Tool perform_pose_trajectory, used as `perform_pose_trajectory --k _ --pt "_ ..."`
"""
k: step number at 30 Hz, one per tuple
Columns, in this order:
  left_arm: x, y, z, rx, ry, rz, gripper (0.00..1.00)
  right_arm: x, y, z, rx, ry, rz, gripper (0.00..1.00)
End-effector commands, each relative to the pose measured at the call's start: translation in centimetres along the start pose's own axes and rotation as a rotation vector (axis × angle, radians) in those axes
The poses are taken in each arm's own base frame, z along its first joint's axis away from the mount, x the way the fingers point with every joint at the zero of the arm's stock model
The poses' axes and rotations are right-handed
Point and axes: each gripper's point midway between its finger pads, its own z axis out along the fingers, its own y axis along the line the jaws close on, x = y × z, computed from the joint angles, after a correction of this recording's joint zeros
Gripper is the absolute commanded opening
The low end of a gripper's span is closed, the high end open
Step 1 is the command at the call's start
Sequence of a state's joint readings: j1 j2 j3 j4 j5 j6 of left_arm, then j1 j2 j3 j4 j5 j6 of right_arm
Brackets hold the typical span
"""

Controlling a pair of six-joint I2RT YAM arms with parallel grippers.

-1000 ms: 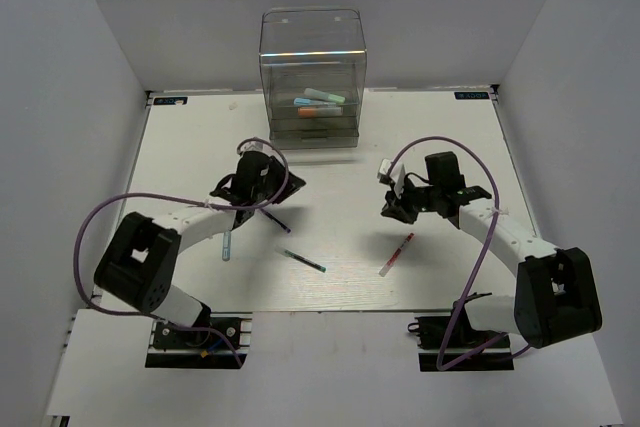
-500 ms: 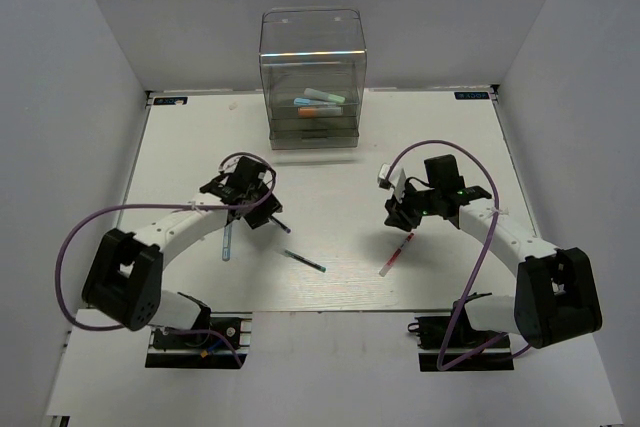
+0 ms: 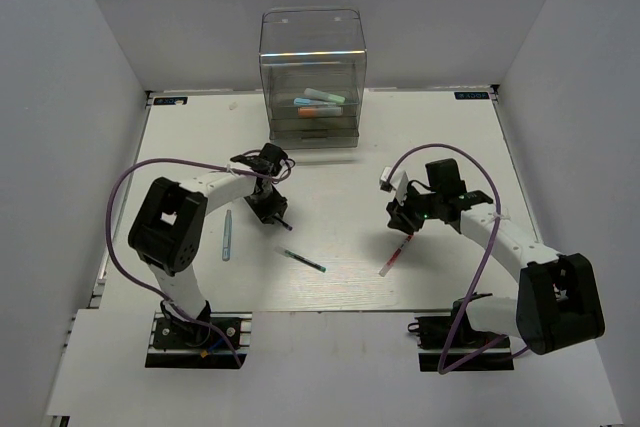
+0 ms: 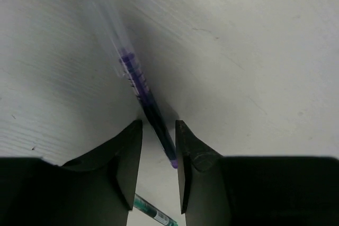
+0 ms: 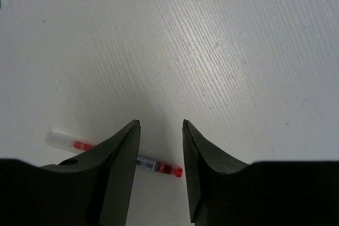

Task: Sort the stationery into containers
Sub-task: Pick up the pen from the center of the board, then place the pen in the drawer.

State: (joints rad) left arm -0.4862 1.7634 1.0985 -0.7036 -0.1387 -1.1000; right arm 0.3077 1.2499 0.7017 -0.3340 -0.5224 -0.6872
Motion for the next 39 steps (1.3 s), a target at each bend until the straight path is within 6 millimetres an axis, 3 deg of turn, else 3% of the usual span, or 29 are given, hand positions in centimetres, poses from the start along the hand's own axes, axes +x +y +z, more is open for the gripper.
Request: perform_pose_trajectory --k 1,5,8,9,12,15,19,21,27,31,34,35,37,39 --pt "-0.1 1.0 -0.2 -0.061 0.005 0.0 0.42 -0.5 -0.4 -0.2 0.029 -0.025 -0.006 0.44" --pt "0.3 1.4 0.6 -0.079 0.014 0.003 0.39 -0.1 -0.8 -0.3 0.049 -0.006 -0.004 0.47" --pt "0.4 1.6 1.0 -0.093 0.021 0.005 0.21 -0.1 -1.2 -0.5 0.063 0.004 -0.03 0.52" --pt "0.4 1.2 1.0 -0.075 0.024 0.002 0.1 -0.2 -1.4 -0.6 0.066 0.002 -0.047 0.52" --pt "-0.3 -0.4 -0.1 0.011 -0.007 -0.002 0.0 -0.2 -1.4 -0.7 0.07 0.005 -0.065 0.52" --pt "-1.5 -3.5 -2.2 0.161 -0.057 0.01 0.0 -0.4 -1.2 -0.7 0.058 0.0 -0.066 0.52" --pt "-3.5 -7.3 -6.8 0.408 -0.15 -0.055 0.0 -0.2 -1.1 -0.6 0.055 0.002 -0.063 0.52" --pt "-4.9 -9.2 -10.2 0.546 -0.205 -0.118 0.0 -0.3 -1.2 -0.7 0.06 0.001 -0.063 0.52" --pt "-7.1 -12.4 -15.1 0.757 -0.234 -0.295 0.0 -0.4 -1.1 -0.6 0.053 -0.004 -0.063 0.52" --pt "-8.8 -14.8 -15.9 0.816 -0.195 -0.505 0.0 -0.6 -1.1 -0.6 0.051 -0.011 -0.063 0.52" --pt "-9.7 -16.3 -15.0 0.823 -0.17 -0.594 0.0 -0.7 -1.1 -0.7 0.055 -0.013 -0.062 0.52" --pt "-10.5 -17.5 -16.1 0.869 -0.161 -0.636 0.0 -0.7 -1.1 -0.7 0.055 -0.015 -0.066 0.52" --pt "-11.2 -18.5 -14.9 0.858 -0.166 -0.67 0.0 -0.6 -1.0 -0.8 0.059 -0.013 -0.065 0.52" --pt "-12.1 -20.1 -16.1 0.904 -0.178 -0.693 0.0 -0.2 -0.9 -0.8 0.06 -0.006 -0.061 0.52"
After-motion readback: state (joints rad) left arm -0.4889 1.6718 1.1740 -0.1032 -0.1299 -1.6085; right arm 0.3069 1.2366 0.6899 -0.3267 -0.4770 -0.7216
